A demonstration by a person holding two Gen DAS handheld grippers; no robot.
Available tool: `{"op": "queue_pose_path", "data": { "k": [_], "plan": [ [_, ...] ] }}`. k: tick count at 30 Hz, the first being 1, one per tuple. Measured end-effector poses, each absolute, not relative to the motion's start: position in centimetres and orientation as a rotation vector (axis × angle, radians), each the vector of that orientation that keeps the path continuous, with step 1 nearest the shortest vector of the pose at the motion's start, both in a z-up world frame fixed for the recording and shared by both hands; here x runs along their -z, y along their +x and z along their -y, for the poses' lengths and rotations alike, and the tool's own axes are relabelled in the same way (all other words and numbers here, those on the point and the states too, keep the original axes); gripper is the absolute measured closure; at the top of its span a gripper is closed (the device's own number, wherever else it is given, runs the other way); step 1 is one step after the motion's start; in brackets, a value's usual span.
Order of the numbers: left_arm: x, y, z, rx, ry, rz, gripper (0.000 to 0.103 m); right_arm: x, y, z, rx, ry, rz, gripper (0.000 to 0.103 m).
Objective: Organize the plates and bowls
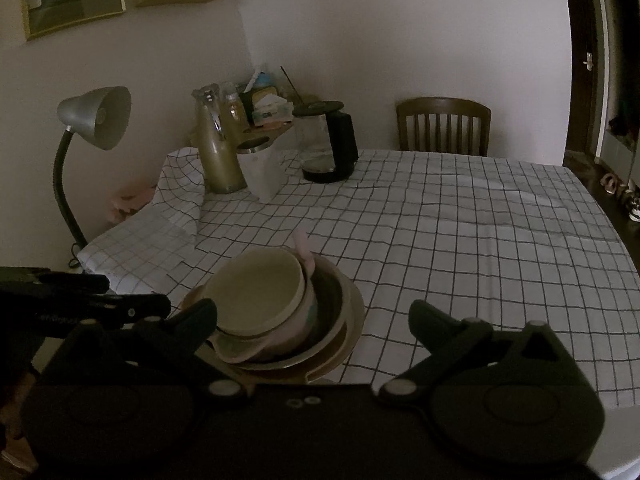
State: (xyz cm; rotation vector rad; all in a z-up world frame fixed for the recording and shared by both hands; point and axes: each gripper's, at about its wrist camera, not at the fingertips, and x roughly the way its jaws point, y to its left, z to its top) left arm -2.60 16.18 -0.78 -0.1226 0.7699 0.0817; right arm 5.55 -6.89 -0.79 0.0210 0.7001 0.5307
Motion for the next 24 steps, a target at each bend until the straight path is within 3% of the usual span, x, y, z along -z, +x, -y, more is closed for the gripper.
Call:
{"op": "queue_pose_path", "data": {
  "k": [24],
  "plan": [
    [-0.3, -2.9, -14.1, -0.077, -0.099, -0.75, 0.0, 0.2, 5.9, 7.9, -0.544, 0.029, -0.7, 0.0]
  ]
}}
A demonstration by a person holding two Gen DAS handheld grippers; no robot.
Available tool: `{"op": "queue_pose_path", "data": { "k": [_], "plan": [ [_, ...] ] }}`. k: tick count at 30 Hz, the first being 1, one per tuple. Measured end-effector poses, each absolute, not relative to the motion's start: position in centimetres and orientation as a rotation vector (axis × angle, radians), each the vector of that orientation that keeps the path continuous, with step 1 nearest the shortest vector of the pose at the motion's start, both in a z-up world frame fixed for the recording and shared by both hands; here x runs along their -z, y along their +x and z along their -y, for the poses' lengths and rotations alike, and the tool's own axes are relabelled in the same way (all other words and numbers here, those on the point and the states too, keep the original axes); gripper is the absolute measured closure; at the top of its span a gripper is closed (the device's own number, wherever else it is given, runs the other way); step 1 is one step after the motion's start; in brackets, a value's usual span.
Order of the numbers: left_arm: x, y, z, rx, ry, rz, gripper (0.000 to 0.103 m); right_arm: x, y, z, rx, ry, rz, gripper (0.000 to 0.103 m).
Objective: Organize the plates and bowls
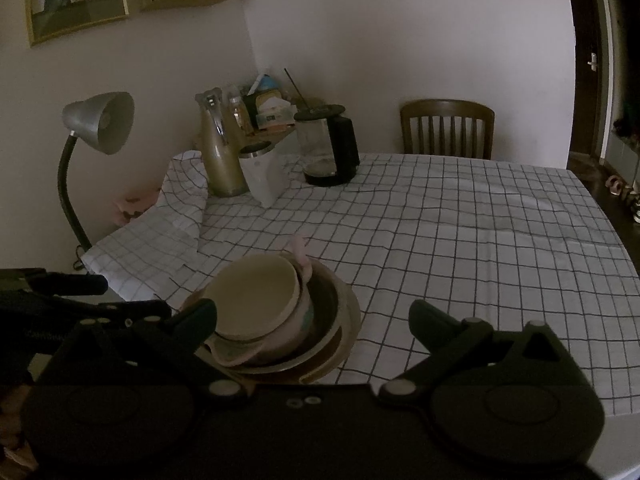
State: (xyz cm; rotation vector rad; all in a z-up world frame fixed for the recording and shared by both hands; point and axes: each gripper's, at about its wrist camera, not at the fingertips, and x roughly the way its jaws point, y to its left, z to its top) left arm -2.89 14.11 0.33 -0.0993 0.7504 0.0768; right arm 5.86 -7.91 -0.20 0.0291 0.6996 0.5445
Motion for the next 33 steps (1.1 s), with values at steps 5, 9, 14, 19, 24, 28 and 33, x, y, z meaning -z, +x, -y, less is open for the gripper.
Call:
{"op": "queue_pose_path", "data": {
  "k": [5, 9, 14, 19, 24, 28, 33],
  "plan": [
    [-0.5, -2.9, -13.9, -0.077, -0.099, -0.752, 0.0, 0.1, 6.0, 8.3, -0.537, 0.041, -0.702, 0.0],
    [-0.7, -2.9, -13.7, -0.081, -0.098, -0.744, 0.0, 0.1, 6.0, 8.3, -0.538, 0.043, -0.704, 0.0],
    [-0.7, -3.0, -13.6, -0.08, -0.093, -0.732, 0.0, 0.0, 5.9, 8.4, -0.539, 0.043, -0.699, 0.0],
    [-0.9, -3.0, -13.5, -0.071, -0.095, -0.722, 0.0, 0.0, 6.0, 8.2, -0.534, 0.043, -0.695, 0.0],
    [-1.3, -3.3, -13.3, -0.059, -0.098, -0.705, 0.0, -0.1, 6.1, 8.1, -0.534, 0.041, -0.698, 0.0],
    [-1.6, -3.5, -13.4, -0.048, -0.105, -0.688, 0.0, -0.1, 6.1, 8.1, -0.534, 0.043, -0.697, 0.0],
    [-1.9, -3.5, -13.3, -0.047, -0.11, -0.679, 0.0, -0.4, 6.1, 8.1, -0.538, 0.056, -0.693, 0.0]
  ]
}}
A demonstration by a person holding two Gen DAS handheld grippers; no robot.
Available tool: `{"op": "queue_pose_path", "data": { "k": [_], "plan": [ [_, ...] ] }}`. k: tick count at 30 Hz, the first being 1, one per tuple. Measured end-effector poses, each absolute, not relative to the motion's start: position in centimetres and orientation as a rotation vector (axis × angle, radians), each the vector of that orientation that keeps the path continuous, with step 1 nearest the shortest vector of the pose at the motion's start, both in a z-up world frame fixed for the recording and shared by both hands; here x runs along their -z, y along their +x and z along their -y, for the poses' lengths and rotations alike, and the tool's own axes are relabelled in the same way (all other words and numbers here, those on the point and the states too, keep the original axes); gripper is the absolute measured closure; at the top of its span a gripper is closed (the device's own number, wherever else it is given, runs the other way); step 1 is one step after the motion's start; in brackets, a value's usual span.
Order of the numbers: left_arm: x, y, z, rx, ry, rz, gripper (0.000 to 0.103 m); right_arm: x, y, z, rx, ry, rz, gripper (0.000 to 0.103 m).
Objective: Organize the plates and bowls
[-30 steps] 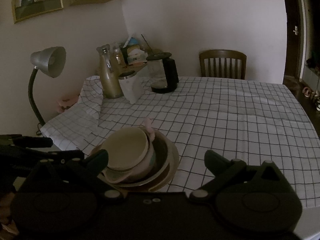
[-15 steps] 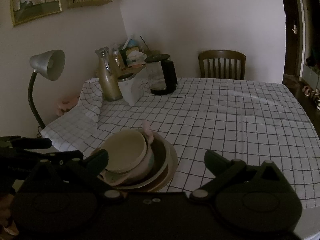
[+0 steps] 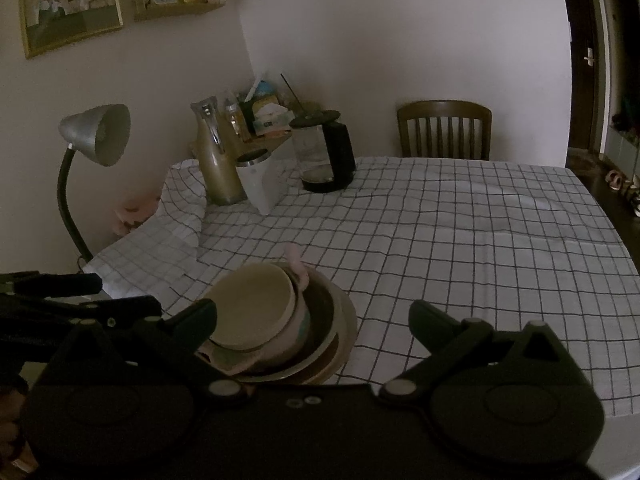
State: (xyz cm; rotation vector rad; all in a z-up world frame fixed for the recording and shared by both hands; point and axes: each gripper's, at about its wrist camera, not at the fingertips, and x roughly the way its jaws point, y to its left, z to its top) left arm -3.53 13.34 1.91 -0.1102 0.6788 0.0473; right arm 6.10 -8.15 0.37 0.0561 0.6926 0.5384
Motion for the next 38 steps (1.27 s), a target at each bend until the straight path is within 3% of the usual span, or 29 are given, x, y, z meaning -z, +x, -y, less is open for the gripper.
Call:
{"op": "queue_pose_path", "data": {
  "k": [38],
  "plan": [
    [-1.8, -3.45, -13.46, -0.036, -0.145, -0.713, 0.0, -0.8, 5.6, 8.29, -0.536, 0.078, -0.706, 0.0]
  ]
}}
